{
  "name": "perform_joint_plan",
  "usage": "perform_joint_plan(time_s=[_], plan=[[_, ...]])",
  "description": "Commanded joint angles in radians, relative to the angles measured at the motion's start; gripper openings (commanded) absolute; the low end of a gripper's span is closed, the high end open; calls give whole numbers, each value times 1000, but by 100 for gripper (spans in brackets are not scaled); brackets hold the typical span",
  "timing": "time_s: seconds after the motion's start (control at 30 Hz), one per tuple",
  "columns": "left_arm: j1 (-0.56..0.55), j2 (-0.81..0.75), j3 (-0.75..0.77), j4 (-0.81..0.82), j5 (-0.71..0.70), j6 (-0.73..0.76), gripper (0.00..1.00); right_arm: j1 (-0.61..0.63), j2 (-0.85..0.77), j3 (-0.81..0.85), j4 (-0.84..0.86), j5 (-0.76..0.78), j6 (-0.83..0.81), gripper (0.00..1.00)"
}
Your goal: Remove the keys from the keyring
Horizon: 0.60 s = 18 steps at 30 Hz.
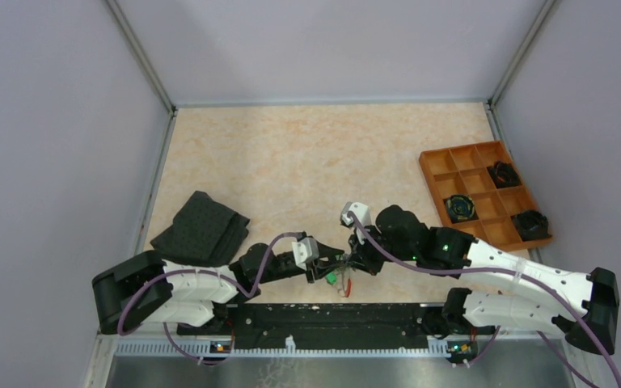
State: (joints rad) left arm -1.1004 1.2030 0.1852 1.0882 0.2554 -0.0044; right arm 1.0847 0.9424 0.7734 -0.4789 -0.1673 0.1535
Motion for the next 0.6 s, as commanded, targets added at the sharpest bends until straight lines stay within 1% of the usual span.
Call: perform_joint_plan(time_s=[0.0, 0.17, 0.37, 0.57], plan=[[-9, 12, -9, 104, -19, 7, 36, 11, -25, 10, 72, -21, 21, 0], [-18, 15, -10, 117, -28, 7, 34, 11, -24, 4, 75, -18, 28, 0], [-38, 18, -1, 100, -49, 25, 23, 11, -28, 1, 77, -8, 41, 0], [-48, 27, 14, 83, -64, 28, 9, 11, -30, -3, 63, 14, 49, 0]])
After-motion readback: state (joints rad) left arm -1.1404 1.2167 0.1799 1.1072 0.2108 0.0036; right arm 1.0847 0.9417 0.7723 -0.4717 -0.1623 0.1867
